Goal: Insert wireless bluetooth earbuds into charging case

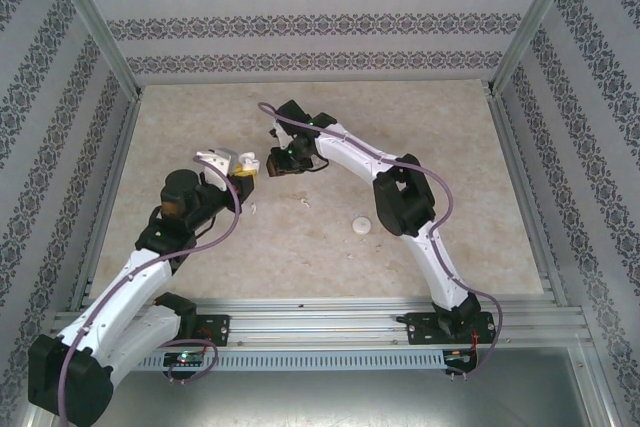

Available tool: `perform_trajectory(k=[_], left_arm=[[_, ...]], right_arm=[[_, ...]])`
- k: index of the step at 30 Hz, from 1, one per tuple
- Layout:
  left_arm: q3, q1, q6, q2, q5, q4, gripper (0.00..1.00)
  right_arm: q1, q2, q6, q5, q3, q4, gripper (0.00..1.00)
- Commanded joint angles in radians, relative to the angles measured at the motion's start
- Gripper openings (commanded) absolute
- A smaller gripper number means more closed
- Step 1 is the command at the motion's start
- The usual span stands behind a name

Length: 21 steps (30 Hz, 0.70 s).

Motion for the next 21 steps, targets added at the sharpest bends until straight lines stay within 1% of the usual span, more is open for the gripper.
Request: perform_trajectory(k=[1,4,8,12,16,19,21], left_arm=[[-0.001,0.026,-0.025,0.029,0.017,0.097,0.0],[0.003,0.03,-0.025,0.063,0.046,0.117,0.0],[0.003,0.033,-0.028,0.101,0.086,0.153,0.0],[0.0,0.034,-0.039,0.139,0.115,0.19,0.0],[-0.007,0.033,-0.073,0.175,0.134,0.242,0.0],[-0.009,0.034,-0.087,0.187,0.148,0.257,0.0],[-0.009,0.034,-0.089,0.19,0.149,0.251,0.0]], right_arm=[[-0.016,0.015,-0.04,0.066,0.065,-0.044,0.37],[-0.054,0.011,-0.075,0.081,0.074,-0.04,0.37],[-0.131,0.047,-0.1,0.026,0.094,-0.021,0.37],[-0.183,0.142,-0.143,-0.034,0.217,-0.073,0.38],[-0.21,0.247,-0.188,-0.083,0.36,-0.126,0.38],[-0.221,0.298,-0.21,-0.101,0.417,-0.156,0.38],[-0.228,0.302,-0.215,-0.109,0.414,-0.17,0.37]])
